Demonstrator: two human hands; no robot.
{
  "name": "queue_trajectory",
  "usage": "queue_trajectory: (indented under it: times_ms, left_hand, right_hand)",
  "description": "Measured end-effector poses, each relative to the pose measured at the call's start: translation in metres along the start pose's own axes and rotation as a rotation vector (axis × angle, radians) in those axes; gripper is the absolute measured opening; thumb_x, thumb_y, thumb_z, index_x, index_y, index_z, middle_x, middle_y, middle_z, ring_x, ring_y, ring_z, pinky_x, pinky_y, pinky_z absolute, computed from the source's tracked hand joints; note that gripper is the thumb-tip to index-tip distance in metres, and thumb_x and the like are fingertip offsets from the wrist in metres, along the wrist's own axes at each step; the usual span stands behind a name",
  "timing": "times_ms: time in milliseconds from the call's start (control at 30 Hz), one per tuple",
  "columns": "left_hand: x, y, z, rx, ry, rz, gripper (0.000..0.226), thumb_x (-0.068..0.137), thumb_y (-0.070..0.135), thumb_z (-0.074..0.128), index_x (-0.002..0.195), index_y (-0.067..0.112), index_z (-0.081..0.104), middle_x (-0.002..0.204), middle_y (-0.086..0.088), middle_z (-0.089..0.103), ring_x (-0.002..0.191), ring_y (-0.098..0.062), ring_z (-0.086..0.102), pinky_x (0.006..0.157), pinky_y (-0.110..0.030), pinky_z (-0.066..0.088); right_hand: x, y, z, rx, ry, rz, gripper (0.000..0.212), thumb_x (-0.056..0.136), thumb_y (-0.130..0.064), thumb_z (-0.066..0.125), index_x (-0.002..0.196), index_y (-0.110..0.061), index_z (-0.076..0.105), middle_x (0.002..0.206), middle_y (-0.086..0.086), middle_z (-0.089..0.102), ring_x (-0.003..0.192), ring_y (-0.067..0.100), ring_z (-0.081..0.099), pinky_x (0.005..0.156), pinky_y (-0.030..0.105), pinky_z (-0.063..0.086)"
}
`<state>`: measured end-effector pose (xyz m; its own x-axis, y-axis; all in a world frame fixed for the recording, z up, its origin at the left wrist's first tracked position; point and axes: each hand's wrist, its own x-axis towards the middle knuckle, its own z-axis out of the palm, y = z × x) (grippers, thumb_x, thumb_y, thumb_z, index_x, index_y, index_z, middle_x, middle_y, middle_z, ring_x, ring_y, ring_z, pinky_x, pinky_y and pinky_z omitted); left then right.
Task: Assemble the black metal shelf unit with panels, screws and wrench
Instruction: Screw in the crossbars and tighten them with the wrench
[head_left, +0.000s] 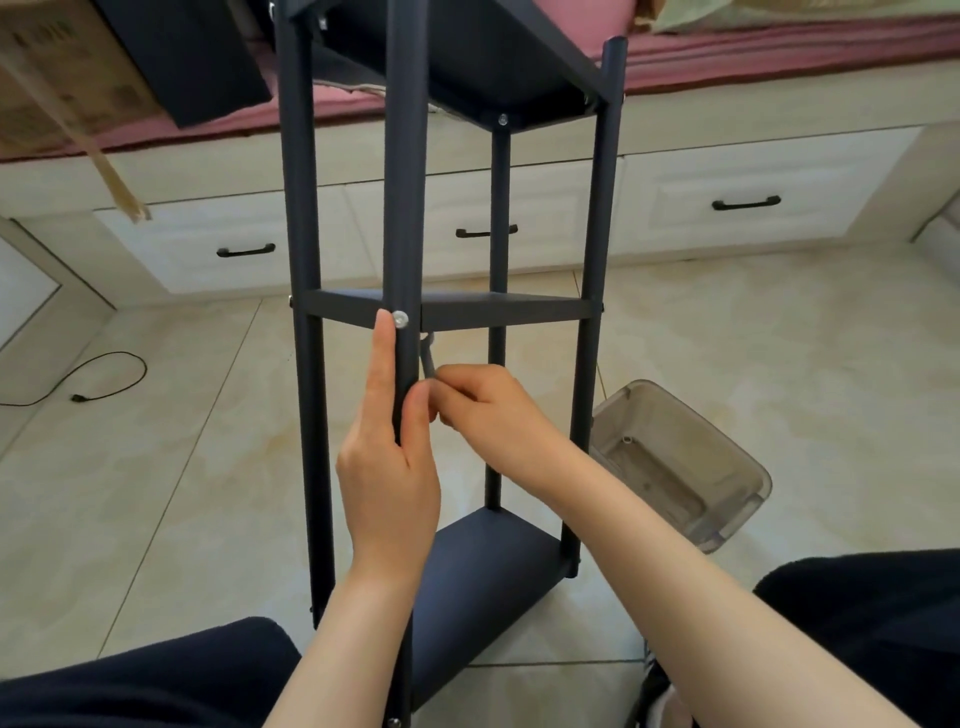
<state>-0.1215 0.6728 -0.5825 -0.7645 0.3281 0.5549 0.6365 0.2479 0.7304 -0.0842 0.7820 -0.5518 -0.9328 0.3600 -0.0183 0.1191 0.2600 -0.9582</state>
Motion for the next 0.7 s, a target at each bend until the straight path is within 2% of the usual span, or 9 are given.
queue_trajectory:
  times_ms: [33,100,167,233,300,367,500,600,700]
  left_hand:
    - [0.001,-0.001,0.000,0.003,0.004,-0.001,0.054,0.103,0.041,0.037,0.149,0.063,0.020,0.078,0.017,0.059,0.057,0.001,0.052,0.060,-0.009,0.041]
    - [0.001,-0.003,-0.001,0.010,0.009,-0.008,0.053,0.103,0.043,0.037,0.148,0.064,0.020,0.076,0.017,0.060,0.058,-0.006,0.052,0.059,-0.018,0.044]
    - [0.001,-0.004,-0.002,0.020,0.006,-0.010,0.052,0.103,0.045,0.037,0.147,0.065,0.020,0.078,0.020,0.062,0.057,-0.010,0.052,0.057,-0.028,0.047]
    - [0.001,-0.006,-0.003,0.038,0.000,0.008,0.051,0.103,0.046,0.037,0.147,0.066,0.020,0.074,0.021,0.060,0.057,-0.009,0.052,0.056,-0.029,0.047]
    - [0.001,-0.005,-0.006,0.063,0.003,0.020,0.051,0.103,0.047,0.035,0.147,0.066,0.019,0.066,0.012,0.053,0.053,-0.014,0.048,0.051,-0.037,0.047]
    - [0.002,-0.003,-0.009,0.090,0.012,0.002,0.051,0.103,0.048,0.033,0.147,0.066,0.017,0.063,-0.005,0.048,0.052,-0.027,0.045,0.050,-0.048,0.045]
    - [0.003,-0.001,-0.011,0.110,0.012,0.003,0.048,0.104,0.058,0.029,0.150,0.063,0.015,0.066,-0.006,0.050,0.053,-0.028,0.047,0.051,-0.048,0.047]
    - [0.003,0.000,-0.009,0.112,-0.014,0.010,0.051,0.103,0.060,0.026,0.153,0.056,0.015,0.067,0.000,0.050,0.052,-0.024,0.048,0.050,-0.044,0.048]
    - [0.004,0.001,-0.006,0.109,-0.016,0.005,0.052,0.106,0.050,0.031,0.155,0.045,0.015,0.066,0.002,0.049,0.051,-0.023,0.046,0.049,-0.042,0.046]
  right_hand:
    - [0.000,0.000,0.001,0.013,0.009,-0.009,0.034,0.100,-0.026,0.047,0.070,-0.022,0.064,0.062,-0.016,0.061,0.066,0.003,0.056,0.071,0.034,0.051]
    - [0.001,0.001,0.004,0.009,0.022,-0.019,0.034,0.100,-0.026,0.048,0.071,-0.021,0.065,0.061,-0.010,0.058,0.062,0.010,0.051,0.066,0.038,0.048]
    - [0.002,0.002,0.006,0.015,0.028,-0.030,0.032,0.100,-0.028,0.048,0.077,-0.016,0.067,0.071,0.003,0.063,0.071,0.024,0.055,0.071,0.045,0.052]
    - [0.005,0.003,0.007,0.034,0.030,-0.039,0.032,0.101,-0.028,0.047,0.081,-0.013,0.068,0.078,0.011,0.065,0.079,0.029,0.058,0.076,0.047,0.052]
    - [0.008,0.003,0.009,0.046,0.034,-0.061,0.032,0.101,-0.027,0.047,0.080,-0.013,0.067,0.077,0.013,0.063,0.076,0.028,0.057,0.075,0.045,0.052]
    - [0.011,0.003,0.010,0.048,0.045,-0.099,0.033,0.101,-0.026,0.048,0.073,-0.020,0.065,0.066,0.003,0.057,0.065,0.018,0.051,0.067,0.039,0.049]
    - [0.015,0.003,0.012,0.036,0.079,-0.149,0.041,0.101,-0.022,0.051,0.063,-0.037,0.054,0.056,-0.011,0.049,0.057,0.007,0.044,0.058,0.023,0.039]
    - [0.016,0.007,0.013,0.043,0.093,-0.180,0.037,0.100,-0.018,0.053,0.065,-0.026,0.062,0.058,-0.005,0.053,0.057,0.008,0.043,0.058,0.024,0.039]
    - [0.018,0.010,0.012,0.037,0.119,-0.206,0.030,0.099,-0.015,0.055,0.070,-0.012,0.064,0.058,0.000,0.053,0.057,0.010,0.043,0.058,0.024,0.038]
